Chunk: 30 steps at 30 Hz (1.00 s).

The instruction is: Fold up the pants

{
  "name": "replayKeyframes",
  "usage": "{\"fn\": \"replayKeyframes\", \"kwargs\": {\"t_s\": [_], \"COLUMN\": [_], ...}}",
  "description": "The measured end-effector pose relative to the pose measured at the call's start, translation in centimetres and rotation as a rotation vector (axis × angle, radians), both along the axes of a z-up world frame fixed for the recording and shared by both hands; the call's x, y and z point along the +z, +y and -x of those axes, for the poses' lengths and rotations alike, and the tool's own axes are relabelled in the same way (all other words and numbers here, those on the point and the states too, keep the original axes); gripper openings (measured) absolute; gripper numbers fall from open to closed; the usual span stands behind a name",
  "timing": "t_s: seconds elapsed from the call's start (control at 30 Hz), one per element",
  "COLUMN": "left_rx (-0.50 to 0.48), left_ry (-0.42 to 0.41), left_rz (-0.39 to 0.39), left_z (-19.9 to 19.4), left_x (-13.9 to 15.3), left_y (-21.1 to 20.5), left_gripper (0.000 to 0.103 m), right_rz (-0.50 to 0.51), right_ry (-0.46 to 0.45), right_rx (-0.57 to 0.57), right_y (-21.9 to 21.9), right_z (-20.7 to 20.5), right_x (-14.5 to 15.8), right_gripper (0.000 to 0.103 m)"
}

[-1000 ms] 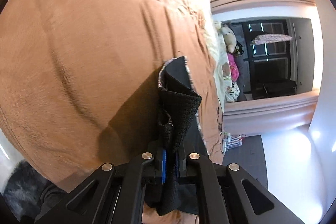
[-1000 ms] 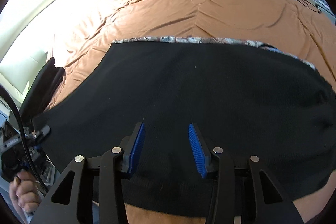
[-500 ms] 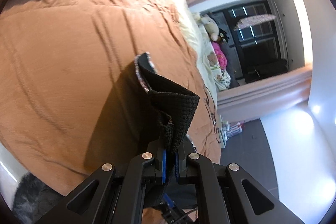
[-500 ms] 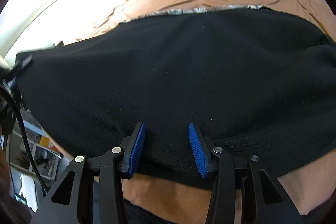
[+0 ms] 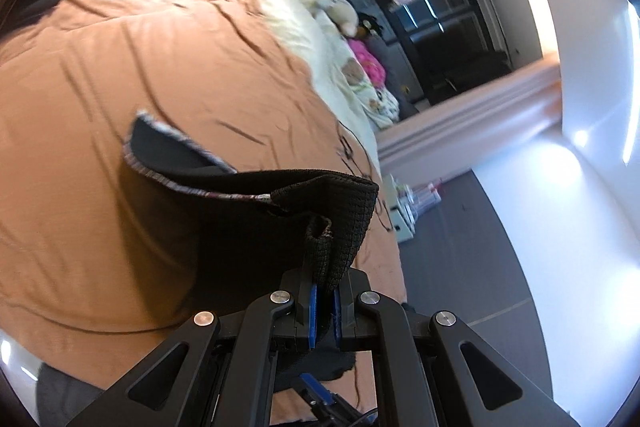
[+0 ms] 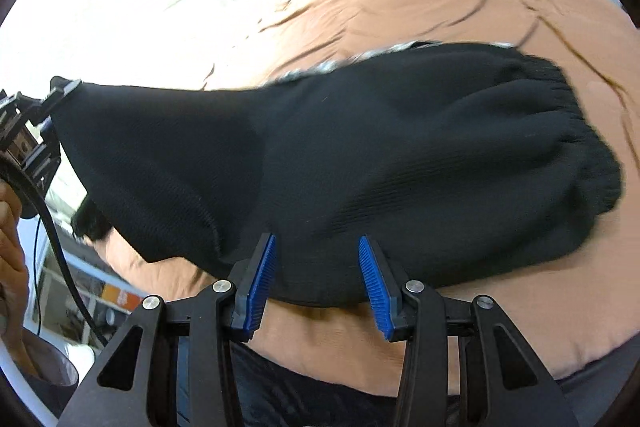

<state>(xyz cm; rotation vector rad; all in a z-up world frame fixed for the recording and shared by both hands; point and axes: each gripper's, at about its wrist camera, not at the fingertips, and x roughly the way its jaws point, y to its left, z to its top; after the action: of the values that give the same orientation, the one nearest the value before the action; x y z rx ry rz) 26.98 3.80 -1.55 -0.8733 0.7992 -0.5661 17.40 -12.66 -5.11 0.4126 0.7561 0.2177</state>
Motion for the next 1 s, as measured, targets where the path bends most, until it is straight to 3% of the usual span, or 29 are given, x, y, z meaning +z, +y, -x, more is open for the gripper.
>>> {"fn": "replayKeyframes", "kwargs": {"t_s": [0.4,1.0], "left_rx": [-0.16,-0.363], "left_ry": [-0.014,0.069], "left_rz": [-0.085,-0.159], "left_z": [-1.5,-0.2], "left_x": [1.0,-4.0], "left_y": [-9.4,-22.0], "left_gripper": [0.005,0.005], "right_rz": [-0.091,-0.174], "right_ry": [-0.076,-0.069], "right_rx": [-0.121,-0.212], "right_y": [-8.0,-14.1], "right_z": [5.6,10.1], "right_x": [1.8,0.3], "right_gripper": [0.041,0.041]}}
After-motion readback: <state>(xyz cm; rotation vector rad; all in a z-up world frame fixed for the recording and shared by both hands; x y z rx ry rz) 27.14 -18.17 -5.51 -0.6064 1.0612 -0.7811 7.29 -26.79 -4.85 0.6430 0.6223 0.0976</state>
